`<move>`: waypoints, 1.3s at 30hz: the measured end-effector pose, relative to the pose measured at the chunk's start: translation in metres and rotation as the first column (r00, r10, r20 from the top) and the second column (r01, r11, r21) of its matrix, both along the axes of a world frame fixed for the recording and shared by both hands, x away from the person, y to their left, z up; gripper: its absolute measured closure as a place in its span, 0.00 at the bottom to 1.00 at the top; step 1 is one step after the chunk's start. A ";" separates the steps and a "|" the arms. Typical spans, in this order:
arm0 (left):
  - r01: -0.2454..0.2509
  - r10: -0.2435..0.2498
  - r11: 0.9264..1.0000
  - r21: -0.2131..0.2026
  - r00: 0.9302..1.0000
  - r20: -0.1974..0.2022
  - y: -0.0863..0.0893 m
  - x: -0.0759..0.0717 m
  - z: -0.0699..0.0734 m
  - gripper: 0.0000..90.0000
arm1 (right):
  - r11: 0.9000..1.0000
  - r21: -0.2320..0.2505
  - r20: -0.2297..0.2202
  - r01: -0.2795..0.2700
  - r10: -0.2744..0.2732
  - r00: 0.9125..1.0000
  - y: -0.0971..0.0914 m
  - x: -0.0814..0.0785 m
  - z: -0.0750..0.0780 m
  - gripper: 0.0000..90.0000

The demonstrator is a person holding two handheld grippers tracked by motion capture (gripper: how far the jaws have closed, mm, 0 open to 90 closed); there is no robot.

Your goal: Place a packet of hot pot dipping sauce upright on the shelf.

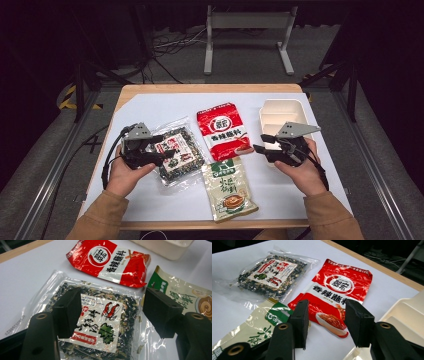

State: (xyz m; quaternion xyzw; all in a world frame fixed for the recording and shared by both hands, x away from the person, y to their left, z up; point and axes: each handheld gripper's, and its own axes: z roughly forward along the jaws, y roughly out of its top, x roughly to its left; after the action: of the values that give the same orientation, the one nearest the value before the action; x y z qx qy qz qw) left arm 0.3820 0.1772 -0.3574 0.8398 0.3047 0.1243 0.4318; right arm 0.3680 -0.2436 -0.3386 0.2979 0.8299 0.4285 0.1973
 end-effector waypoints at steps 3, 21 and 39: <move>0.011 -0.011 1.000 0.002 1.000 0.002 -0.003 -0.001 0.001 0.35 | 1.000 -0.011 -0.015 -0.019 0.018 1.000 0.004 0.000 -0.002 0.56; 0.058 -0.056 0.997 0.045 0.998 -0.035 -0.010 -0.002 -0.002 0.34 | 0.997 -0.035 -0.122 -0.068 0.064 0.991 0.032 0.006 -0.023 0.45; 0.060 -0.057 0.997 0.058 0.997 -0.044 -0.011 0.000 -0.006 0.34 | 0.988 -0.142 -0.181 -0.063 0.037 0.983 0.054 0.021 -0.074 0.43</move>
State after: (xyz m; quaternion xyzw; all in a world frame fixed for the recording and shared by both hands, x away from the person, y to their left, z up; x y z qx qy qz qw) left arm 0.3822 0.1666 -0.3631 0.8632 0.2851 0.1027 0.4037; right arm 0.3892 -0.1892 -0.4123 0.2986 0.8808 0.3426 0.1331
